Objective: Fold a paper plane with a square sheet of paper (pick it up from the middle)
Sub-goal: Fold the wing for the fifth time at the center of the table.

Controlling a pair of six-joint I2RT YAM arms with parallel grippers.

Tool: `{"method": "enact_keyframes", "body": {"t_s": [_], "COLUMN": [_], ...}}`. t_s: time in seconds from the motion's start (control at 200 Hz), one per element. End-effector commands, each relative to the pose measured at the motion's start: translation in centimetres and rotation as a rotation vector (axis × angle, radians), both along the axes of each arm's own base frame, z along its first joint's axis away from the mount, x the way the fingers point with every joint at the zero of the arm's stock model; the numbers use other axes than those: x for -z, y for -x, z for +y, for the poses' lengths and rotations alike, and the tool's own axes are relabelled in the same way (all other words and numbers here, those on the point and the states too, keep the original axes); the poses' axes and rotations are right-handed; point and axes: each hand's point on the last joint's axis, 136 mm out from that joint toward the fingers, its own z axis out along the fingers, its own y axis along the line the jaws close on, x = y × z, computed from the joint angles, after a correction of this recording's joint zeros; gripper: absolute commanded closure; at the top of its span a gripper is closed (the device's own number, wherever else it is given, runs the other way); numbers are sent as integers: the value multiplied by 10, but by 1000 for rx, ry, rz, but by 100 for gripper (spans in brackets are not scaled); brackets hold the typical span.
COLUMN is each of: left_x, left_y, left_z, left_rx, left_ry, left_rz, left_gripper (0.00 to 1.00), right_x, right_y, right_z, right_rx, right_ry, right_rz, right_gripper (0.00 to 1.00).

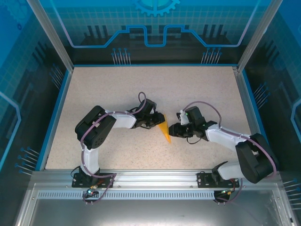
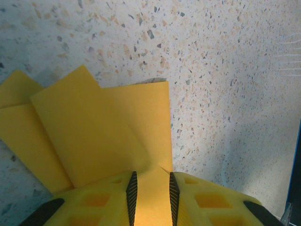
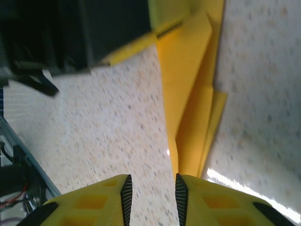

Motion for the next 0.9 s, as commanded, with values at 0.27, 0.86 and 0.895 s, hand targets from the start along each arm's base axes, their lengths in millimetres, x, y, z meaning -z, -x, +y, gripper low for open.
{"method": "enact_keyframes", "body": {"t_s": [0.27, 0.86, 0.895], "left_x": [36, 32, 31], "left_y": [14, 13, 13], "left_z": [20, 19, 19], "left_rx": [-26, -27, -27], "left_ry": [-68, -60, -58], "left_rz": [101, 98, 95], "left_gripper": [70, 70, 70], "right_x": [17, -4, 0], "right_y": [-34, -34, -35], "right_z": [12, 41, 40], "right_rx": [12, -62, -60], "right_ry": [26, -140, -131], "right_rz": [42, 32, 43], "right_gripper": [61, 91, 91]}}
